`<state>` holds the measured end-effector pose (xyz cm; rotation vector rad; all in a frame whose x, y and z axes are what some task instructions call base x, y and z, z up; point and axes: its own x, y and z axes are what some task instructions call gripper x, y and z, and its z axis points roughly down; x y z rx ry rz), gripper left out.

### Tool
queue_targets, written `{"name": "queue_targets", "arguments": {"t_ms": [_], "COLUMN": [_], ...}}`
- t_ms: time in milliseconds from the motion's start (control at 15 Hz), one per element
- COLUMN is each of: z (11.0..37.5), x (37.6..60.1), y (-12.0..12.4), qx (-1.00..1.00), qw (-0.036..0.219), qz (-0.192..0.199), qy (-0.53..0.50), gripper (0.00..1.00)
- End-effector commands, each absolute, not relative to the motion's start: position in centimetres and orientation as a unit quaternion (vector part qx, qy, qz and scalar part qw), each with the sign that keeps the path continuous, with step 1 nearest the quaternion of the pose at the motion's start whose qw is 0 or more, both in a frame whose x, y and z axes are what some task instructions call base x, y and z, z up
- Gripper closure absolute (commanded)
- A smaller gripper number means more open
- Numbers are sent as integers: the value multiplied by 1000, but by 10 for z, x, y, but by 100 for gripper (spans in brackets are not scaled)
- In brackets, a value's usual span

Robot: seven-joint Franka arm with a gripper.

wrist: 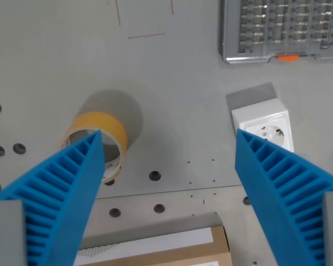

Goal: Move above the white socket

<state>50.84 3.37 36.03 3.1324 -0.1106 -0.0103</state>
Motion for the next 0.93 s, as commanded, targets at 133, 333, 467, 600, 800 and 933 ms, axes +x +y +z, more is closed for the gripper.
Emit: {"name": "queue_targets", "arguments": {"t_ms": [133,333,467,600,800,933], "z": [362,362,360,359,354,349], "x": [508,508,507,506,503,501], "y": [34,33,33,32,29,26], "qx": [999,999,998,997,995,992], "qw": [4,4,4,4,5,5], "qz": [-1,-1,-1,0,6,13], "qy": [-36,-44,-55,-72,-102,-127], "gripper": [0,0,0,0,0,0]}}
